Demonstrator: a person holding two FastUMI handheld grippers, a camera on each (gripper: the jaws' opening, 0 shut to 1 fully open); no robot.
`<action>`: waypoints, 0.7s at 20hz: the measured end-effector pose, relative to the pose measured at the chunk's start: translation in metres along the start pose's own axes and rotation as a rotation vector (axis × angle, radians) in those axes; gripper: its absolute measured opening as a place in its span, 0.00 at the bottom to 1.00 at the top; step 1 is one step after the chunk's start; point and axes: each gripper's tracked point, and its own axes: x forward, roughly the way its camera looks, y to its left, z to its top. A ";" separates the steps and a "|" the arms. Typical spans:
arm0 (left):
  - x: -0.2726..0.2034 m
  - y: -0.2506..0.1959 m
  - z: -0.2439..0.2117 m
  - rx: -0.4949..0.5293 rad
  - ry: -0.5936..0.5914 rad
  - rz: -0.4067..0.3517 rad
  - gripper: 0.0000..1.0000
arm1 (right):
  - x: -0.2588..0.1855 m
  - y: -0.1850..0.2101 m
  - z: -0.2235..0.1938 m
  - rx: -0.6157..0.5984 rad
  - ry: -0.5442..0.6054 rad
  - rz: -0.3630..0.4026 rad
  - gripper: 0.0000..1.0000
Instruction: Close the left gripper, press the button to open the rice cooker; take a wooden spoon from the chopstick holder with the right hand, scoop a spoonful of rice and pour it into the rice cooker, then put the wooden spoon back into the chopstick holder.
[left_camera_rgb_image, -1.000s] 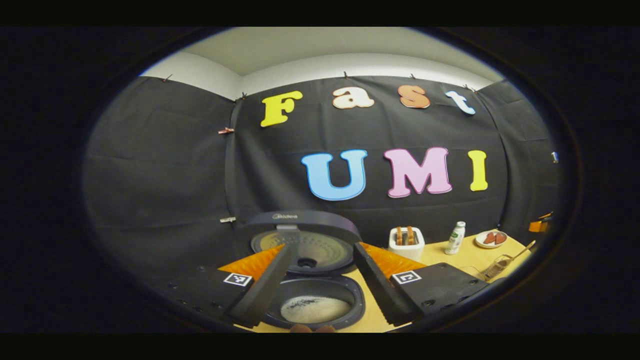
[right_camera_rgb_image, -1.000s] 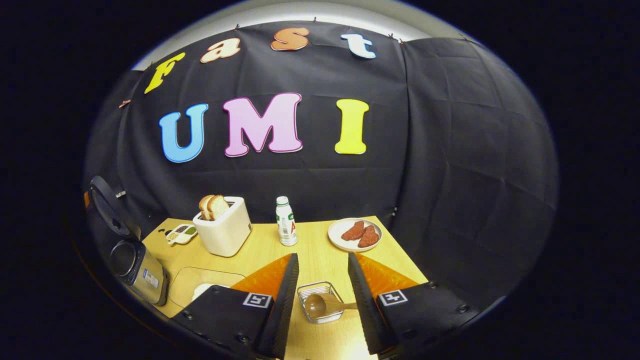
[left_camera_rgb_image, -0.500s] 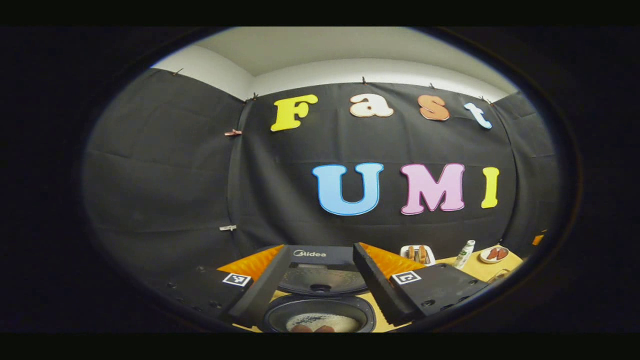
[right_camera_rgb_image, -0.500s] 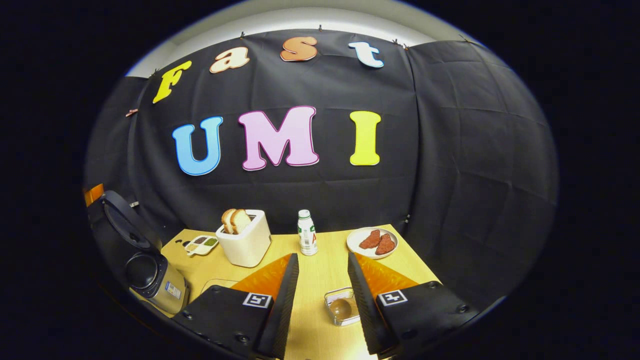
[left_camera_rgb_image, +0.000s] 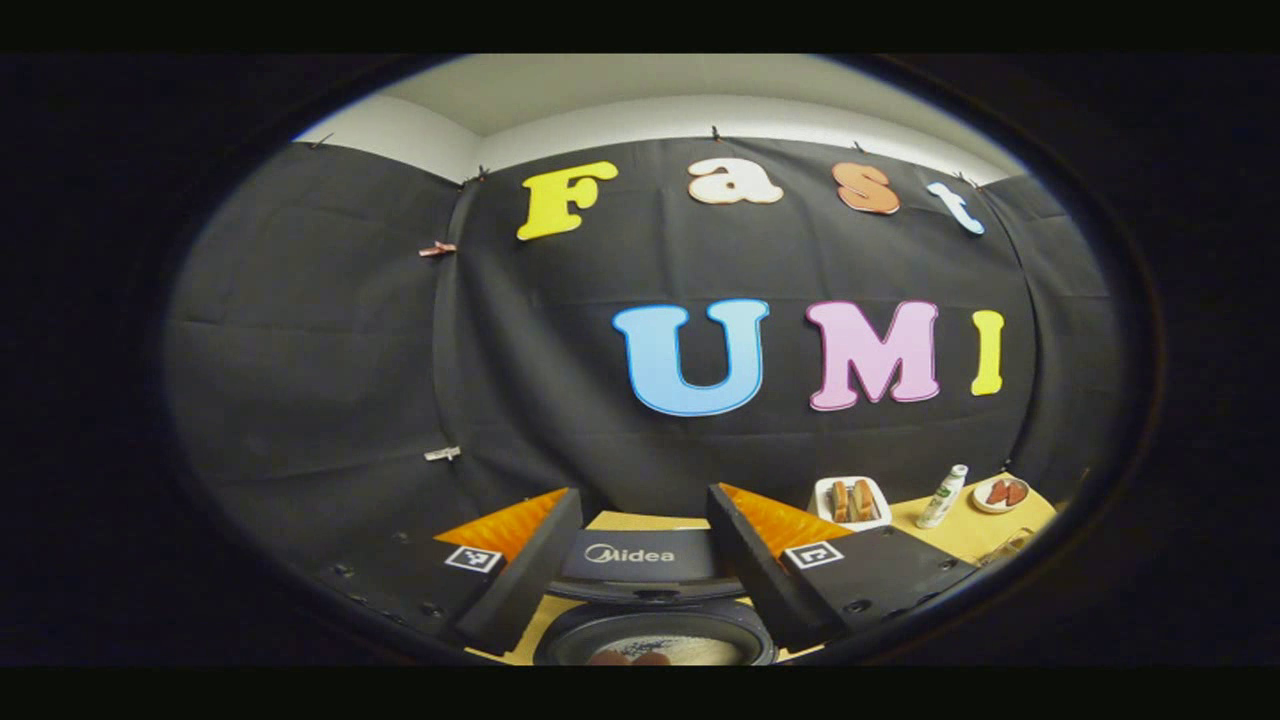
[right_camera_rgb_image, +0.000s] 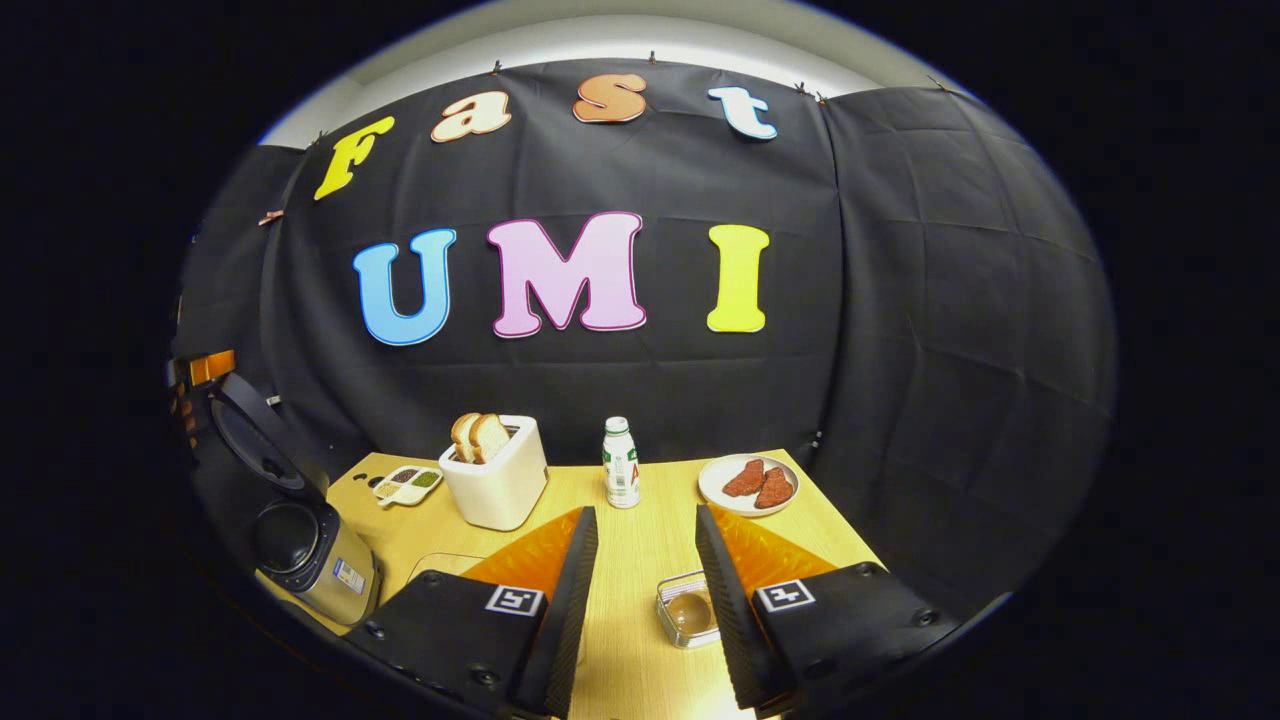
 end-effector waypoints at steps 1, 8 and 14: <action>-0.001 0.001 0.000 -0.009 -0.001 0.001 0.89 | -0.001 -0.002 0.004 0.003 -0.016 -0.010 0.62; -0.024 0.002 -0.013 -0.008 0.012 0.018 0.89 | -0.004 0.007 0.011 0.014 -0.042 0.009 0.62; -0.057 0.002 -0.035 -0.019 0.032 0.049 0.92 | -0.006 0.021 0.003 0.010 -0.027 0.053 0.62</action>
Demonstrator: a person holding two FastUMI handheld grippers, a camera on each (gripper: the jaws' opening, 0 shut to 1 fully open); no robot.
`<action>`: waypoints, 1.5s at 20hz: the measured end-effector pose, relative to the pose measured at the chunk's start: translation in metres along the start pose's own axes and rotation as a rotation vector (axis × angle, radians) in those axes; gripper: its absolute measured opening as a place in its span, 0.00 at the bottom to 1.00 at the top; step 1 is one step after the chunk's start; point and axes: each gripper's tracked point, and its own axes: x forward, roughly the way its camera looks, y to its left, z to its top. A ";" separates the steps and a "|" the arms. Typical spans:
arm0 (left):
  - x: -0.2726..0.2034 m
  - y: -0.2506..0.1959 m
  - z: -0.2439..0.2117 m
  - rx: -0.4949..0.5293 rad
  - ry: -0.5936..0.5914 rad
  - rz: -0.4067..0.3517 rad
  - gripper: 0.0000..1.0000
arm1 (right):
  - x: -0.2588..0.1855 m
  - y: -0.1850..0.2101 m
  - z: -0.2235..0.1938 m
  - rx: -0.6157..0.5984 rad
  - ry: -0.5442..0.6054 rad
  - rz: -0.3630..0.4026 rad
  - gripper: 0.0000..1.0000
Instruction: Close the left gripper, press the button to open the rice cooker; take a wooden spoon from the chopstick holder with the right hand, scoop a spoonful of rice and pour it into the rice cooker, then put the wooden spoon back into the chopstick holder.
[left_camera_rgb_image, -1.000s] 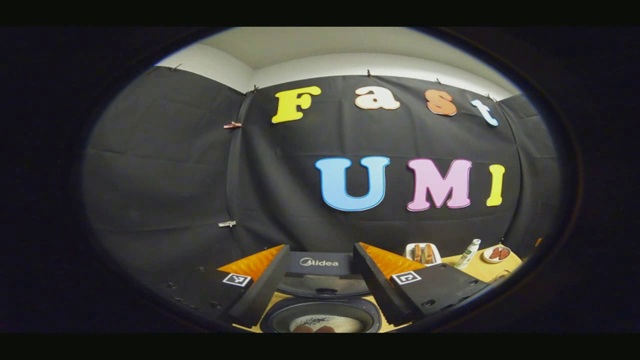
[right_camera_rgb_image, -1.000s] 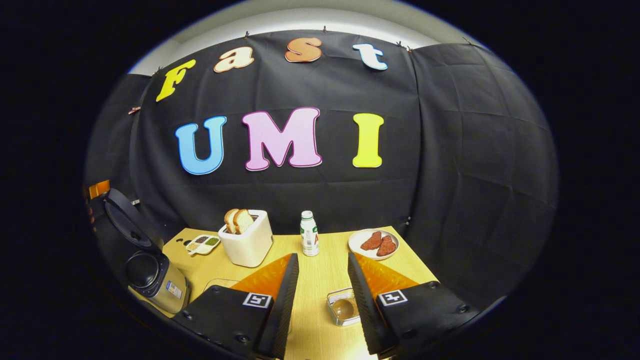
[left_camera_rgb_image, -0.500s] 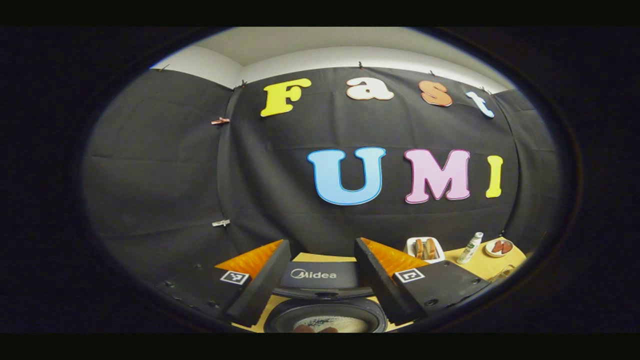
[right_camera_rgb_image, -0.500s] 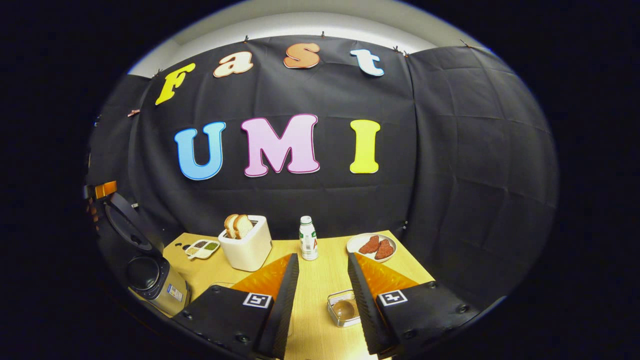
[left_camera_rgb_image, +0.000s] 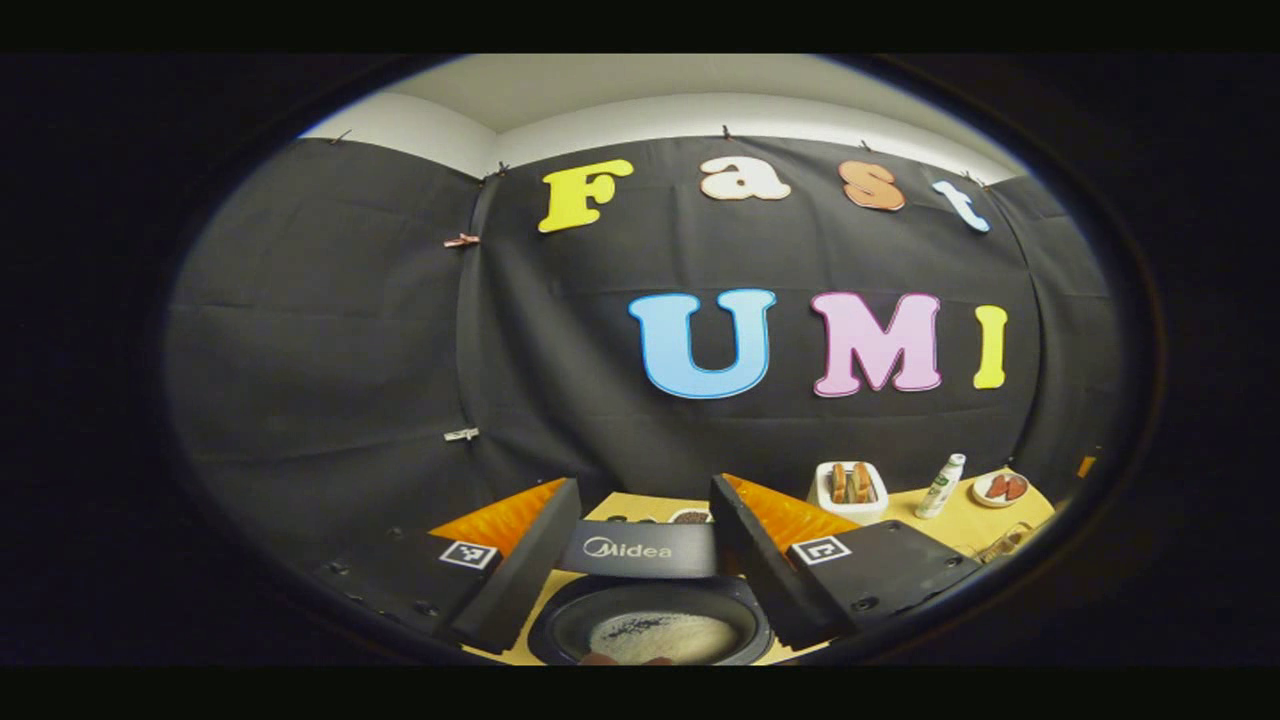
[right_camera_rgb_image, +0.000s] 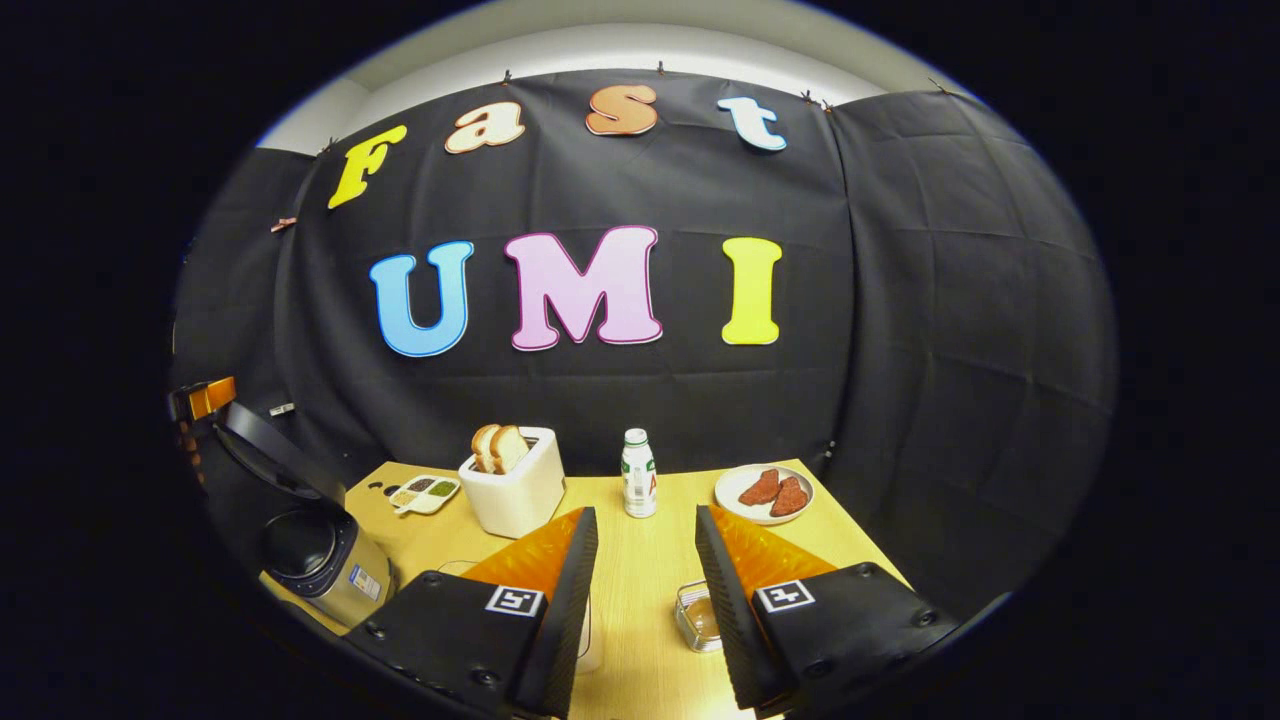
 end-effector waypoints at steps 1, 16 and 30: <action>-0.007 0.001 -0.004 -0.005 0.006 0.007 0.92 | 0.000 0.003 -0.001 0.002 0.004 0.009 0.62; -0.076 0.001 -0.092 0.001 0.089 0.067 0.92 | -0.009 0.060 -0.020 -0.045 0.049 0.146 0.62; -0.102 -0.002 -0.176 0.000 0.207 0.026 0.93 | -0.015 0.070 -0.032 -0.090 0.071 0.156 0.63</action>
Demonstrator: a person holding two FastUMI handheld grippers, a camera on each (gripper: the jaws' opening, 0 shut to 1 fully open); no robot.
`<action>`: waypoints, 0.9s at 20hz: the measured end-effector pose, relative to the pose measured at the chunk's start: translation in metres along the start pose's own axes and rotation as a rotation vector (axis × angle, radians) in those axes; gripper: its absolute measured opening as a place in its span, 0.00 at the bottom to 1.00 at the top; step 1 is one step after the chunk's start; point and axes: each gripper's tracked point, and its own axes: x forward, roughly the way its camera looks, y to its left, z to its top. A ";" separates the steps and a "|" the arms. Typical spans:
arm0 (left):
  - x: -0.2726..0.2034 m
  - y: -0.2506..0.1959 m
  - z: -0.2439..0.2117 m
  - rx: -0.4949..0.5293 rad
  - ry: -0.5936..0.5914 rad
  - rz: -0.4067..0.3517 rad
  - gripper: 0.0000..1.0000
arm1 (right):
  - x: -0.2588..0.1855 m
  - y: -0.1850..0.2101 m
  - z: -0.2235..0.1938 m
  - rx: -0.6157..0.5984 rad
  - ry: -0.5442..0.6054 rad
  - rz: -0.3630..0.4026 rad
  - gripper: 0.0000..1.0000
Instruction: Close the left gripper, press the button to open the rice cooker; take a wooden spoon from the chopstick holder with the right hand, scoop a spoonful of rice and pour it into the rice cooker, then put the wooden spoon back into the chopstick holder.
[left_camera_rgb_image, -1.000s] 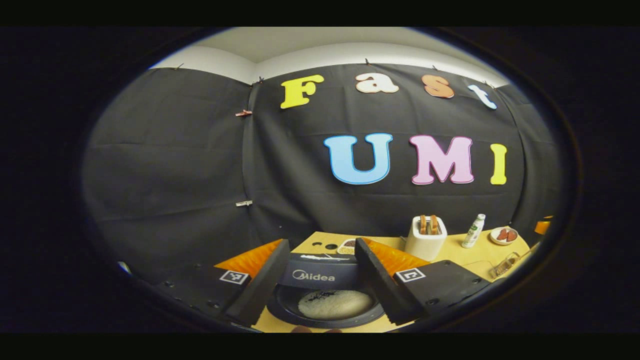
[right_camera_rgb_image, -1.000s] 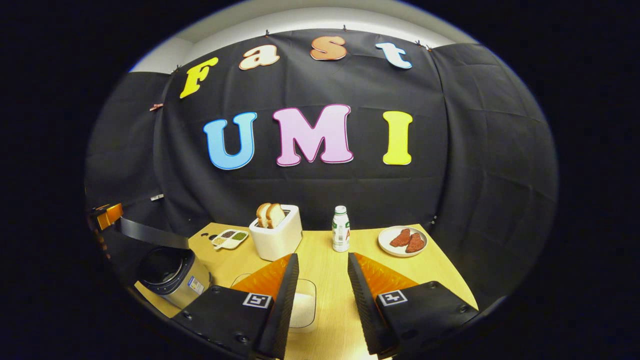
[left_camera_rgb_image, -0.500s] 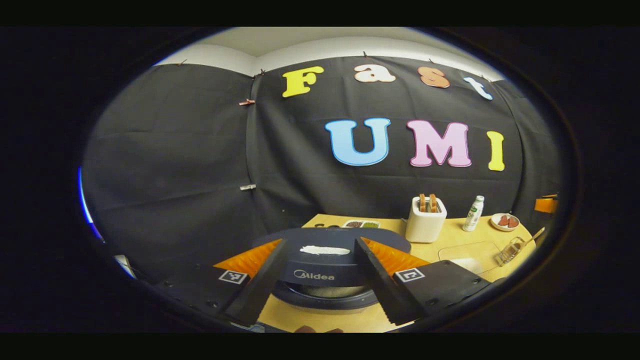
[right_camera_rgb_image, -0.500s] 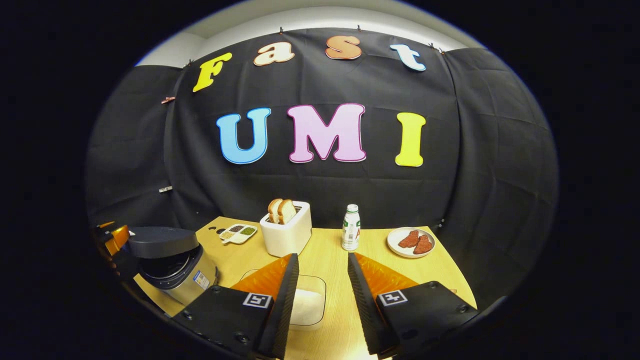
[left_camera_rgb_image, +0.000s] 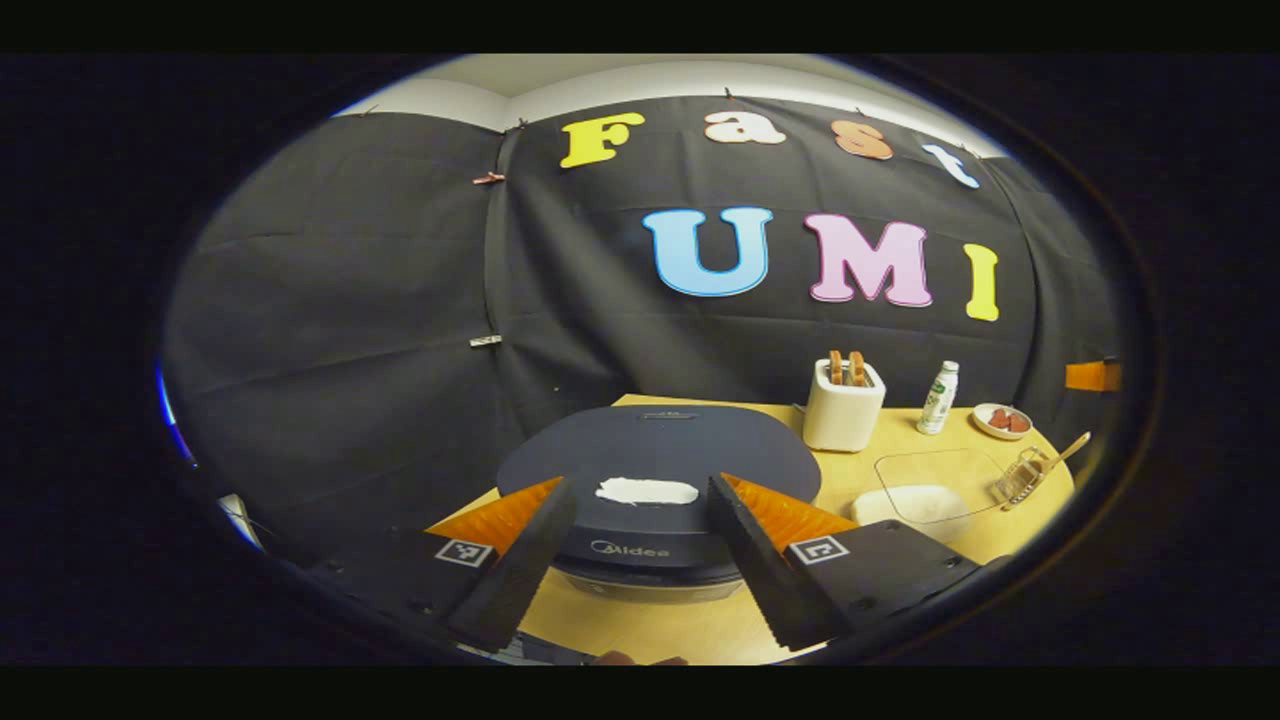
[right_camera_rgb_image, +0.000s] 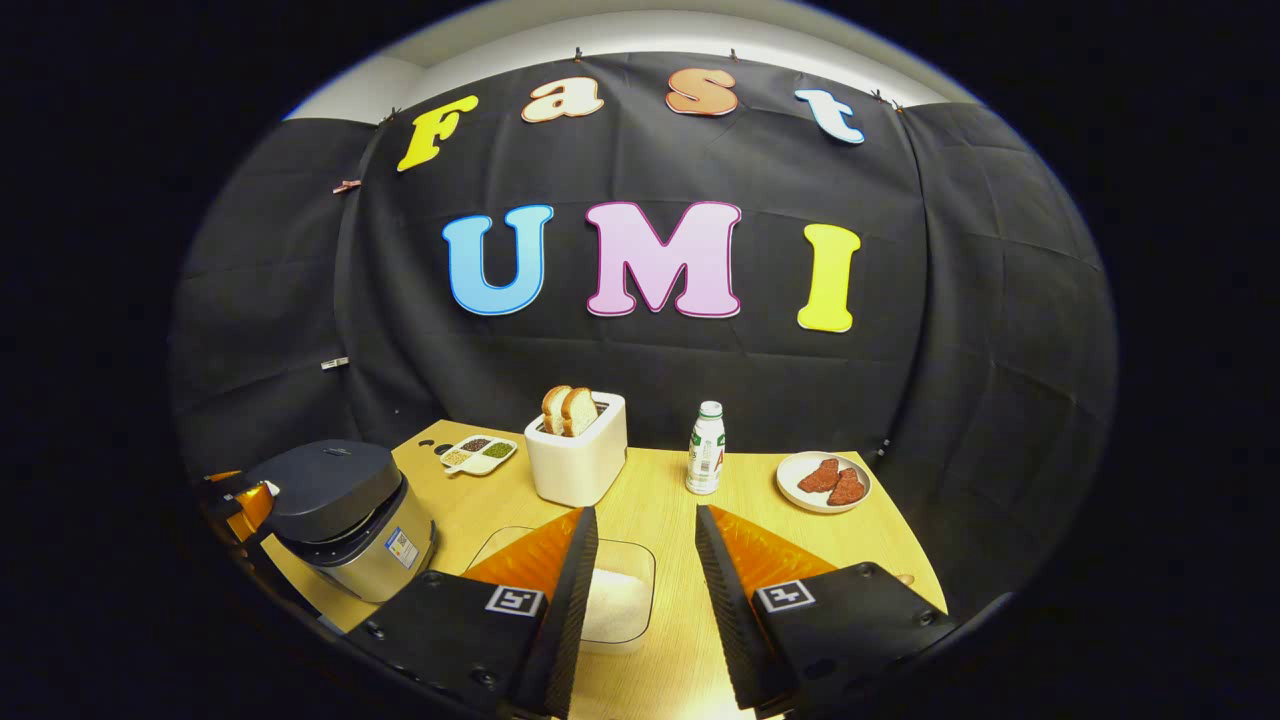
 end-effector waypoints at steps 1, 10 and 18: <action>0.001 0.001 -0.004 -0.004 0.002 -0.002 0.92 | 0.000 0.000 0.000 0.000 0.001 -0.001 0.62; 0.002 0.000 -0.025 -0.017 0.011 -0.020 0.93 | 0.003 0.007 -0.005 0.011 0.018 0.006 0.62; 0.004 -0.002 -0.028 0.012 -0.069 -0.028 0.94 | 0.006 0.009 -0.013 0.030 0.039 0.008 0.62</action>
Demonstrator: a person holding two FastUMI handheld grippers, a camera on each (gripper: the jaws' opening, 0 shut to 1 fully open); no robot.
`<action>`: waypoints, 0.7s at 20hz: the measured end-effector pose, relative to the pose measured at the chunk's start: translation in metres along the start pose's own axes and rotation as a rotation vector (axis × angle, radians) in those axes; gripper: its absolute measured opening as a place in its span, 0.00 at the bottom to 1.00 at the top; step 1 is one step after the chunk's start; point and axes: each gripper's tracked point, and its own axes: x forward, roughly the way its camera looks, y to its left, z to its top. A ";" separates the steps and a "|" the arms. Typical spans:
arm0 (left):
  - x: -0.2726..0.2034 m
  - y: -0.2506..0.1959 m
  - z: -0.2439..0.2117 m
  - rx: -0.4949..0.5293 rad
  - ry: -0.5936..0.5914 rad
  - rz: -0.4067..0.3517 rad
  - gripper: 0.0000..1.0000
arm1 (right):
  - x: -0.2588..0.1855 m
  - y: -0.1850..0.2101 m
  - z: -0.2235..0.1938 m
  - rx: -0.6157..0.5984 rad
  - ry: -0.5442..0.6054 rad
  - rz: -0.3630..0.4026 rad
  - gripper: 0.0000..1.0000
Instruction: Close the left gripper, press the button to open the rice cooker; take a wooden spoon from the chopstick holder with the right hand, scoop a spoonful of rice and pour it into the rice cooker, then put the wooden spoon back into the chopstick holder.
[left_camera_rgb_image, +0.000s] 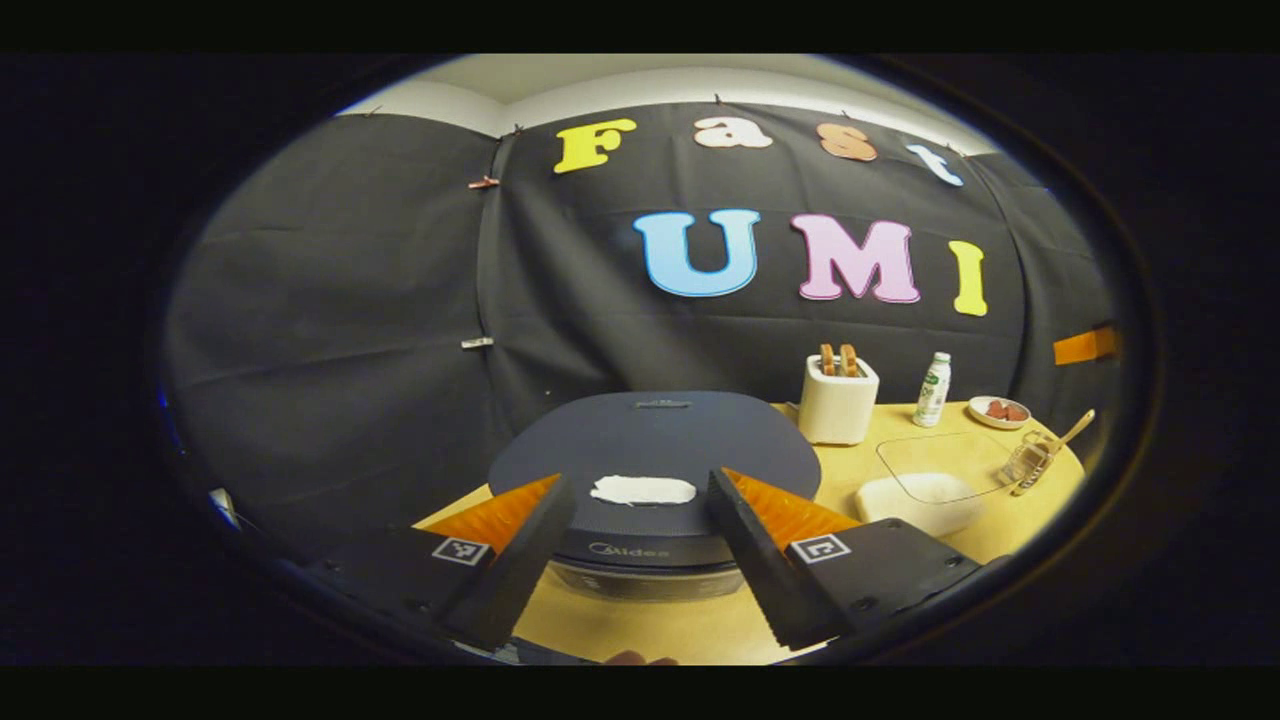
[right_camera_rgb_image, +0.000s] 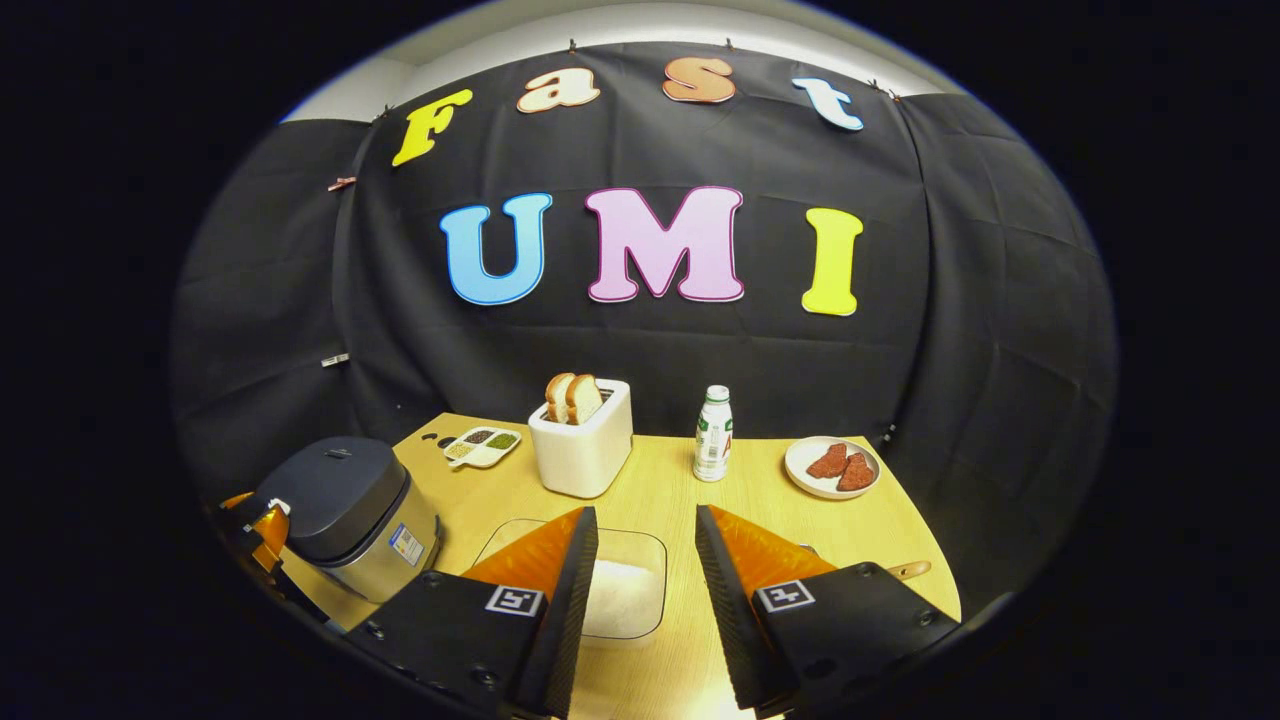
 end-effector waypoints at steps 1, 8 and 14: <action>0.000 0.000 -0.002 0.002 -0.008 -0.003 0.94 | 0.001 0.000 -0.001 0.002 0.004 0.000 0.62; 0.002 -0.001 -0.010 -0.010 -0.018 -0.003 0.94 | 0.000 -0.001 -0.003 -0.004 0.009 0.001 0.63; 0.000 0.000 -0.011 -0.007 -0.025 -0.005 0.94 | 0.001 -0.002 -0.004 0.000 0.010 -0.004 0.63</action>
